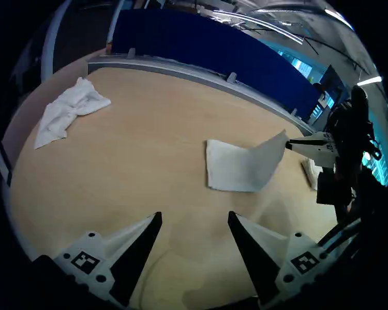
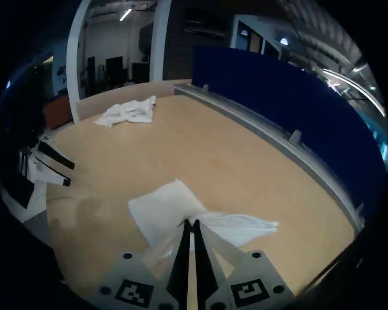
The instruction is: Fold towel
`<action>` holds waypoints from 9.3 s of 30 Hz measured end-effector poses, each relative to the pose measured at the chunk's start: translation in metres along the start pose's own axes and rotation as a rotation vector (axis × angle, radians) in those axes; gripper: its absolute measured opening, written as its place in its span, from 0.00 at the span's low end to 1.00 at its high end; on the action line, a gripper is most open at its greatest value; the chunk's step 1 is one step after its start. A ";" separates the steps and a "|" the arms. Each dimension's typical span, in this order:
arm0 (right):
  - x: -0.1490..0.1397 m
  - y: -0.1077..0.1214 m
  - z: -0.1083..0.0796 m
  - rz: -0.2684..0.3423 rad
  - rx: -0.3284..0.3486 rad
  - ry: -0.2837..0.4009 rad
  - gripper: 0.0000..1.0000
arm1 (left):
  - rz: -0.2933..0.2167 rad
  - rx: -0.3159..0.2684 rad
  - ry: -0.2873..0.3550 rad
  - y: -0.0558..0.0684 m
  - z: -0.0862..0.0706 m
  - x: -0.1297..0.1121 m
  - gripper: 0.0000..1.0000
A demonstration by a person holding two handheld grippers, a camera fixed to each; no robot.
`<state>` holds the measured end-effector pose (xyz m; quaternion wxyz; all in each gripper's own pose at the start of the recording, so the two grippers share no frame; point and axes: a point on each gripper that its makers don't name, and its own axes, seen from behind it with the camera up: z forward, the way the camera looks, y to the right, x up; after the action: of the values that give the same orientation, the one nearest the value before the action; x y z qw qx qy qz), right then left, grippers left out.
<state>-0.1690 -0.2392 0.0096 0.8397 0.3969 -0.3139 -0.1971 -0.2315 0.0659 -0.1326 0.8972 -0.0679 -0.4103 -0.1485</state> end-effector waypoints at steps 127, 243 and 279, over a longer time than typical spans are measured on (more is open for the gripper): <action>0.062 0.027 -0.025 0.152 -0.177 0.174 0.04 | -0.055 -0.051 0.083 0.015 -0.016 0.024 0.95; -0.266 0.310 -0.290 0.476 -0.560 -0.141 0.04 | 0.016 -0.052 0.033 0.089 0.023 0.049 0.95; -0.381 0.289 -0.263 0.713 -0.678 -0.309 0.05 | 0.041 -0.041 0.026 0.093 0.018 0.045 0.95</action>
<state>-0.2417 0.2998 -0.0317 0.8800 -0.0631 -0.4685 -0.0454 -0.1869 0.1488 -0.0868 0.9038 -0.0924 -0.3939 -0.1395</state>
